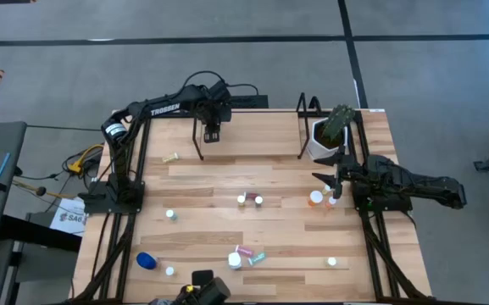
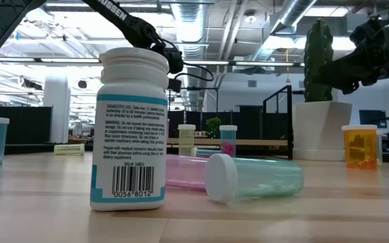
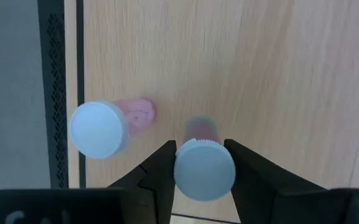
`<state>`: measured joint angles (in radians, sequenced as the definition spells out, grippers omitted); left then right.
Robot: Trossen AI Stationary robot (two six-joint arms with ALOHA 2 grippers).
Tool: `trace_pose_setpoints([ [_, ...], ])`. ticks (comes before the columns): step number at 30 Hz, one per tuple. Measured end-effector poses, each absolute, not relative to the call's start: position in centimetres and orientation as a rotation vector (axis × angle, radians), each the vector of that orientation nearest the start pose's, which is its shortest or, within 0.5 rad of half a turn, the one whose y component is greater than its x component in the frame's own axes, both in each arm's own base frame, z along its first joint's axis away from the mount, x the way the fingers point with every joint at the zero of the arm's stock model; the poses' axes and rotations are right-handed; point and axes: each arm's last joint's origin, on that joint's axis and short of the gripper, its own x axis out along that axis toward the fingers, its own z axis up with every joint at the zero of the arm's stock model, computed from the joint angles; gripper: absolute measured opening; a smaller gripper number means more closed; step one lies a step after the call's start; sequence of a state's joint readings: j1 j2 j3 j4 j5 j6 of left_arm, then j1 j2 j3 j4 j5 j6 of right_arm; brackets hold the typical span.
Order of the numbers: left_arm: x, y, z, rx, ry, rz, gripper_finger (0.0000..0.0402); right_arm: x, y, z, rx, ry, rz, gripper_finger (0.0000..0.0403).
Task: Pick and place medicine bottles onto shelf by color
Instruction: Put the blue pill bottle on the shelf
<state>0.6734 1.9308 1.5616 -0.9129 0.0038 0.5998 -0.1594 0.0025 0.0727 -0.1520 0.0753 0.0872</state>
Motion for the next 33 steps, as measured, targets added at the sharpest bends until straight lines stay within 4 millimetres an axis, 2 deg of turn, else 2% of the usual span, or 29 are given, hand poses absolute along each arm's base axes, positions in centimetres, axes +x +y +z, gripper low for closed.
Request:
trace_pose_setpoints([
  [14, 30.5, 24.5, 22.8, 0.009, 1.305, 0.237, 0.0179, 9.1, -1.7, 17.3, 0.090, 0.072, -0.238, 0.0260],
  [26, 29.7, 23.7, 25.3, 0.005, 1.250, 0.276, 0.0195, 9.1, -1.7, 17.3, 0.090, 0.072, -0.238, 0.0260],
  [33, 29.7, 22.1, 27.3, 0.001, 1.193, 0.299, 0.0195, 9.1, -1.7, 17.3, 0.090, 0.072, -0.238, 0.0260],
])
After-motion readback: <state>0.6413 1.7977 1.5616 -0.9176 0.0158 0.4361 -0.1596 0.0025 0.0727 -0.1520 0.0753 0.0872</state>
